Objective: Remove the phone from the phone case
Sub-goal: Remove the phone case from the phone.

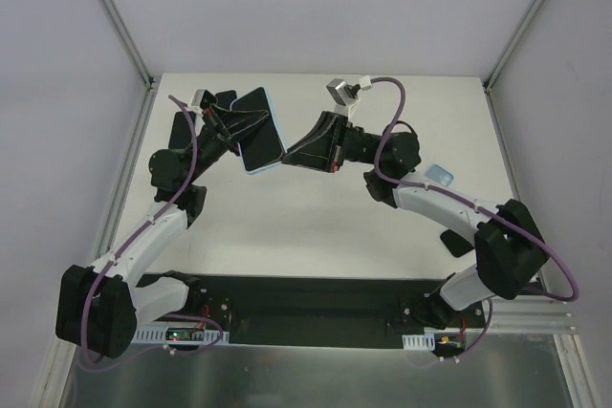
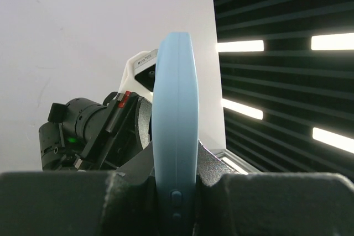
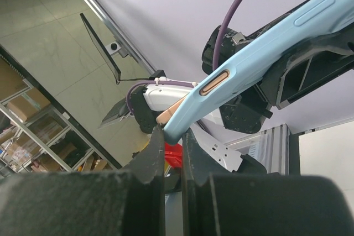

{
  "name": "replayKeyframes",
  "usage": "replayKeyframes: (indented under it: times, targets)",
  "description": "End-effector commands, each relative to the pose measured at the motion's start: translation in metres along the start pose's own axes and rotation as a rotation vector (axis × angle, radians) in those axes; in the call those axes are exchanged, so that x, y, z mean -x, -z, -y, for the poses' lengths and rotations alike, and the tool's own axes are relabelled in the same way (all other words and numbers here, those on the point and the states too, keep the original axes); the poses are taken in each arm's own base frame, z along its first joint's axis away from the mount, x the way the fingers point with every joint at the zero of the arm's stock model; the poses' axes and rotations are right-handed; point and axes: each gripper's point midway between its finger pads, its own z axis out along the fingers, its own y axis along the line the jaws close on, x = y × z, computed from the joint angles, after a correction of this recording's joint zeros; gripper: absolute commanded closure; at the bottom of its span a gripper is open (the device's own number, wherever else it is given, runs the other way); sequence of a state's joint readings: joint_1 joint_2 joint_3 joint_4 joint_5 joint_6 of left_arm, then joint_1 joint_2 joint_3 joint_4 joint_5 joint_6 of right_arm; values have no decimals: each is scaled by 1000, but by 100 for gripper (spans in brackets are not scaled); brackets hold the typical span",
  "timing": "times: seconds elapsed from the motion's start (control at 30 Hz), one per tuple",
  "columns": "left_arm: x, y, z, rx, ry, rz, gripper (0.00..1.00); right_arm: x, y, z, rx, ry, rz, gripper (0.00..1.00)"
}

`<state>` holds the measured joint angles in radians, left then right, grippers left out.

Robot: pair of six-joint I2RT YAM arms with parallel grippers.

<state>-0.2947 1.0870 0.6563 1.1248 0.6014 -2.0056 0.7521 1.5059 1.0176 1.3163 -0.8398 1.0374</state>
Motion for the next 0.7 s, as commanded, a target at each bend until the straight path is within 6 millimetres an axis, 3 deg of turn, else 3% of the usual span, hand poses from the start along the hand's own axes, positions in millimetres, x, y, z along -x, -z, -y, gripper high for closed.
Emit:
replayKeyframes:
  times: [0.0,0.23,0.43,0.67]
  targets:
    - [-27,-2,9,-5,7,-91,100,-1,-14,-34,179,206,2,99]
    - [-33,-2,20,-28,5,-109,100,-3,-9,-10,130,173,8,99]
    - [-40,-7,38,-70,-13,-148,100,4,7,36,6,83,99,99]
    - [-42,-6,38,-65,-21,-153,100,15,25,80,-134,-49,214,99]
